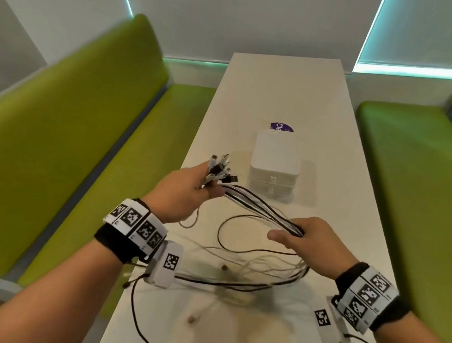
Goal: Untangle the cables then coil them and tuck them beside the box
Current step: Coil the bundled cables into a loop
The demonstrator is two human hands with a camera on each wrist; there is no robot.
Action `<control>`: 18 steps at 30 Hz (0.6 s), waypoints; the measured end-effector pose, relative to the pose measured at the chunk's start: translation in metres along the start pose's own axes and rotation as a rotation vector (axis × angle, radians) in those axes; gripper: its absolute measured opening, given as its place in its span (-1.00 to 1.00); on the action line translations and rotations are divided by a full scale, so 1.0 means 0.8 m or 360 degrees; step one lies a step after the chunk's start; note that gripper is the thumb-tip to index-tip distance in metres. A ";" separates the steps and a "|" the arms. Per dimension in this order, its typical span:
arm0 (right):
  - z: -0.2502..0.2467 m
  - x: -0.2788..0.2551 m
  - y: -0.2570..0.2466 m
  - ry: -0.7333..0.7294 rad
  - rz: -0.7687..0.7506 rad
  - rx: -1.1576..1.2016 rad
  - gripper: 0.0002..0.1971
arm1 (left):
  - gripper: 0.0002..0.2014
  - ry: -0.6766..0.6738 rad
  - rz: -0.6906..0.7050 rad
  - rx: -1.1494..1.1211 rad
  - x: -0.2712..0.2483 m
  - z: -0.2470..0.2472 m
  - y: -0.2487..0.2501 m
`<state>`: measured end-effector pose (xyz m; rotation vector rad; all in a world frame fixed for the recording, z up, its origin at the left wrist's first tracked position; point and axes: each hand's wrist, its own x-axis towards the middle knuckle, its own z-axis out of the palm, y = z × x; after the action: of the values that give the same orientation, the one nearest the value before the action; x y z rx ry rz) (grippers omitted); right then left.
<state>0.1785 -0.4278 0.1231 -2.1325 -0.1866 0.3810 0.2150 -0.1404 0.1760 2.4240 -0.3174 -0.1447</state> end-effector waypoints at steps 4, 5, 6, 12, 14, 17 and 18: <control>-0.016 -0.006 0.006 -0.0023 -0.0059 0.0049 -0.43 | -0.59 0.0036 -0.0172 -0.0097 -0.006 0.002 -0.035; -0.020 -0.008 0.008 -0.0081 -0.0040 0.0126 -0.50 | -0.59 0.0031 -0.0212 -0.0137 -0.007 0.003 -0.043; -0.023 -0.010 0.010 -0.0127 -0.0029 0.0155 -0.56 | -0.60 0.0003 -0.0251 -0.0176 -0.007 0.005 -0.049; -0.020 -0.002 0.028 0.0012 -0.0071 -0.0574 -0.62 | -0.40 -0.0154 -0.0353 0.0449 -0.009 0.030 -0.054; -0.014 0.003 0.027 -0.0007 -0.0010 -0.0883 -0.60 | -0.30 0.0023 -0.0213 0.0522 -0.013 0.032 -0.038; 0.003 0.004 -0.001 -0.0140 -0.0050 -0.1108 -0.64 | -0.16 -0.0062 0.0183 0.0481 -0.023 0.062 0.006; 0.008 0.005 -0.013 -0.0207 -0.0131 -0.1082 -0.64 | -0.14 -0.0170 0.0266 0.0473 -0.026 0.079 0.017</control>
<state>0.1802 -0.4161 0.1275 -2.7535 -0.5391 0.4512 0.1810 -0.1843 0.1373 2.6727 -0.6267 -0.1620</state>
